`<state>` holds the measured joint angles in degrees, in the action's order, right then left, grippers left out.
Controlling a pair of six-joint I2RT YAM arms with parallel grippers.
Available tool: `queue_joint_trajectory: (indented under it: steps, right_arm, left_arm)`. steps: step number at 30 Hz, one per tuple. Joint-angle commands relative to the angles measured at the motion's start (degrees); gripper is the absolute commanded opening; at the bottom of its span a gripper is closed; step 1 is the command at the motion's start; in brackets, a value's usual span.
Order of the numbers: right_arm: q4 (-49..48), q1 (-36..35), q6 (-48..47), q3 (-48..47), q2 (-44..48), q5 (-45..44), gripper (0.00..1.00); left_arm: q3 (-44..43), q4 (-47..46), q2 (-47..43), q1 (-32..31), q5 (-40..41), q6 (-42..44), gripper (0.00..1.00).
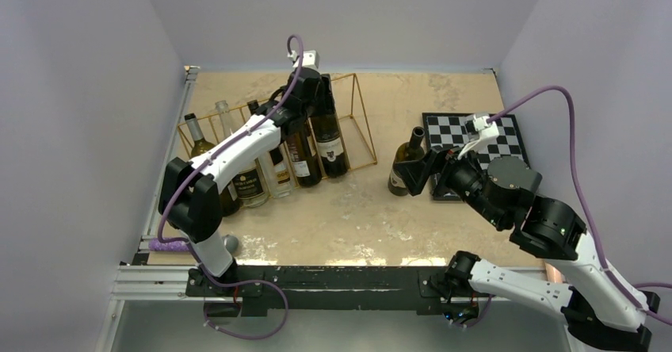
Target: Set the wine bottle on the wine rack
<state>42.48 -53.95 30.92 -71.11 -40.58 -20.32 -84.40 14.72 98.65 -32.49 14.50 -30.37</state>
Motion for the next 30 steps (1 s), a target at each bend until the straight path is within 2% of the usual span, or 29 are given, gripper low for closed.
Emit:
queue_joint_trajectory:
  steps: [1, 4, 9, 12, 16, 23, 30]
  right_arm:
    - [-1.08, 0.12, 0.55, 0.29, -1.00, -1.40, 0.93]
    - [-1.04, 0.16, 0.53, 0.17, -1.34, -1.31, 0.93]
    - [-0.53, 0.16, 0.52, 0.05, -1.71, -2.07, 0.93]
    - [1.38, 0.16, 0.71, -0.91, -2.31, -4.68, 0.93]
    - [5.45, 0.16, 0.37, -3.04, -3.94, -9.87, 0.94]
    - [7.74, 1.18, -2.22, -3.73, -6.23, -15.45, 0.95]
    - [3.64, 5.22, -6.36, -1.68, -11.64, -16.19, 0.82]
  left_arm:
    - [-1.50, -0.16, -0.05, 0.21, 4.81, 0.14, 0.67]
    - [-1.73, 0.13, -0.16, 0.19, 5.59, 0.71, 0.76]
    - [-2.33, 0.50, -1.11, 0.20, 5.79, 1.88, 0.82]
    - [-2.32, 0.51, -2.96, 0.16, 5.06, 2.04, 0.88]
    - [-2.26, 0.47, -6.35, 0.15, 2.76, 2.82, 0.91]
    - [-2.04, -0.48, -12.85, 0.15, -6.72, 6.57, 0.93]
    - [0.82, -1.51, -18.01, 0.15, -19.57, 8.64, 0.93]
